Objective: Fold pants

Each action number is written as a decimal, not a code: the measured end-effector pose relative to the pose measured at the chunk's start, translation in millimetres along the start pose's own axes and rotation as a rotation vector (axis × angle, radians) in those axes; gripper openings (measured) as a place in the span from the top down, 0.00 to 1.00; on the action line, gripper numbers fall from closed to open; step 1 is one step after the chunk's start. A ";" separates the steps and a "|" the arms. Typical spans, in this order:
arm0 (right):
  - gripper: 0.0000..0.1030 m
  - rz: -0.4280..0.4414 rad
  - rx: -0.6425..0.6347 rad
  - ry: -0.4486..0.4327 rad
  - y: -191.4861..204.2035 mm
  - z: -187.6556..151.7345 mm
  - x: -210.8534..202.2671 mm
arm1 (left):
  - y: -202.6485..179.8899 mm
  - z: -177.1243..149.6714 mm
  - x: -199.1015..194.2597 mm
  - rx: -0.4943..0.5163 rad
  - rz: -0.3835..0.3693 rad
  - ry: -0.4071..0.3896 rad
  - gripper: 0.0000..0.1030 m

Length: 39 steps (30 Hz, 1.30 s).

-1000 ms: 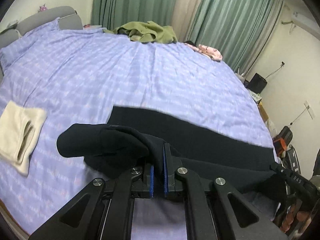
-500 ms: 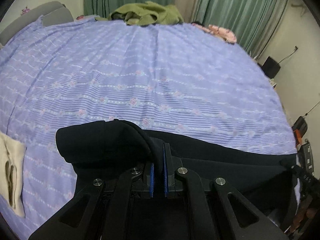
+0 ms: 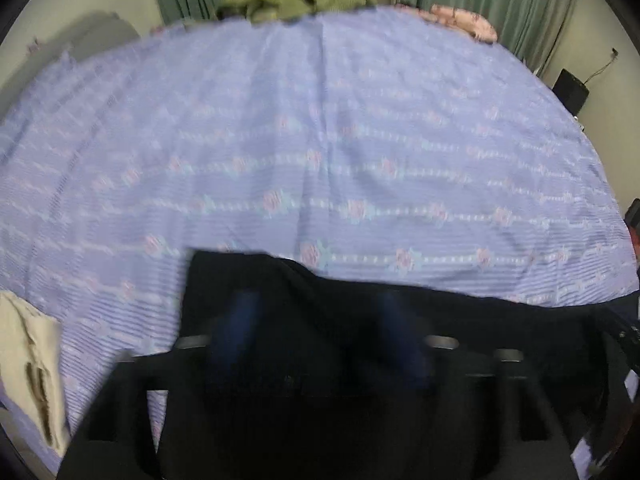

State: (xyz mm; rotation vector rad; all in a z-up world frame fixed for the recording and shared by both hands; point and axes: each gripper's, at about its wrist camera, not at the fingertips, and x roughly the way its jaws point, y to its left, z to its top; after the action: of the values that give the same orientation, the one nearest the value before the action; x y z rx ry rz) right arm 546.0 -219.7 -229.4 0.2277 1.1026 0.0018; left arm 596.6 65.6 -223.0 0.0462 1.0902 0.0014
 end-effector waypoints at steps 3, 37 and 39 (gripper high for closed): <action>0.40 0.010 -0.040 -0.055 10.9 -1.6 -28.0 | -10.6 -2.7 -23.0 0.054 -0.028 -0.011 0.30; 0.30 -0.085 -0.023 -0.266 -58.7 -183.9 -347.6 | -122.9 -141.2 -328.9 0.275 -0.227 -0.165 0.12; 0.30 -0.079 -0.031 -0.258 -76.2 -186.9 -351.2 | -141.6 -146.4 -332.2 0.263 -0.218 -0.160 0.12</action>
State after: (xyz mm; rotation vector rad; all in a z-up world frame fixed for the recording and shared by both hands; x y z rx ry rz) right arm 213.0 -300.3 -13.5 0.1519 0.8530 -0.0788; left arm 310.2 -78.5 -1.5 0.1613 0.9251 -0.3371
